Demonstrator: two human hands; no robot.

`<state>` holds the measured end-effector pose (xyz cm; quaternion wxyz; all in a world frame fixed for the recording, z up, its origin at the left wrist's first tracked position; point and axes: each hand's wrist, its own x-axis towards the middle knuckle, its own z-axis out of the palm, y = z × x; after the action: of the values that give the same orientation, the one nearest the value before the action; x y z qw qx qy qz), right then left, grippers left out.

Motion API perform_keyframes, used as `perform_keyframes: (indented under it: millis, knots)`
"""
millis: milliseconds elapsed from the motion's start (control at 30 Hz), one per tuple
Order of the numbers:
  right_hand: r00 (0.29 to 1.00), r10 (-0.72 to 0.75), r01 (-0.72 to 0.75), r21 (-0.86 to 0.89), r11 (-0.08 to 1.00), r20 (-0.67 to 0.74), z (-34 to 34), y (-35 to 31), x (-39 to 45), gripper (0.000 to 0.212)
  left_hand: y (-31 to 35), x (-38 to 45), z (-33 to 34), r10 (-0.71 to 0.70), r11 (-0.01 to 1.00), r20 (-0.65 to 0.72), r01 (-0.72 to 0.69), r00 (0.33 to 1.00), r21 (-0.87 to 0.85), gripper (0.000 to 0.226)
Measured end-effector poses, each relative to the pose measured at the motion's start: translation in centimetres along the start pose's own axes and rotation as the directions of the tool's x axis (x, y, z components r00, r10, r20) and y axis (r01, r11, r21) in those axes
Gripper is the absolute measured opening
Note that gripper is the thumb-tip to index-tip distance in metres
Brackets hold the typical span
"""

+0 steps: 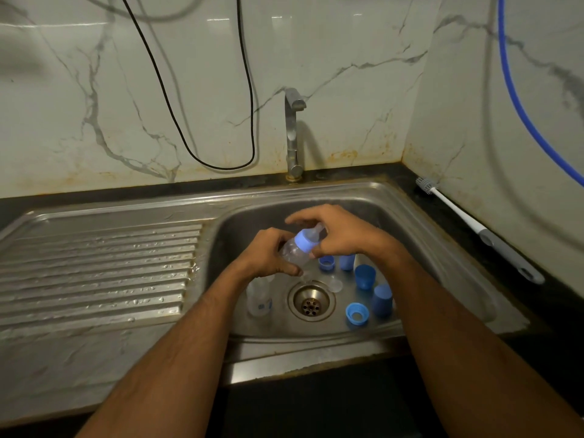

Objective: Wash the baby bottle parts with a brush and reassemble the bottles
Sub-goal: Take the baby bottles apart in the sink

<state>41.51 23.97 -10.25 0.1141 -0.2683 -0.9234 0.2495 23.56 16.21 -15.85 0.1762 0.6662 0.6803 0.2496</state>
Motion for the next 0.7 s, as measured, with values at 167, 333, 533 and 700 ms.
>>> perform_keyframes:
  millis: [167,333,533,700]
  knots:
    - [0.967,0.152,-0.142,0.062,0.988,-0.205,0.8,-0.3,0.2,0.055,0.4,0.0,0.1,-0.004,1.000,-0.038,0.003,0.999,-0.006,0.047]
    - [0.998,0.031,-0.028,0.058,0.998,-0.059,0.4,0.1,0.2,0.057,0.3,0.0,0.2,-0.022,1.000,-0.037,0.022,0.999,-0.013,0.054]
    - [0.961,0.160,-0.136,0.119,0.984,-0.226,1.1,-0.4,0.3,0.054,0.5,0.0,0.3,-0.034,0.999,-0.036,0.033,0.999,-0.024,0.053]
    - [0.991,0.060,-0.045,0.128,0.991,-0.116,0.2,-0.3,0.0,0.043,0.5,0.1,0.5,-0.049,0.999,-0.039,0.049,0.998,-0.017,0.055]
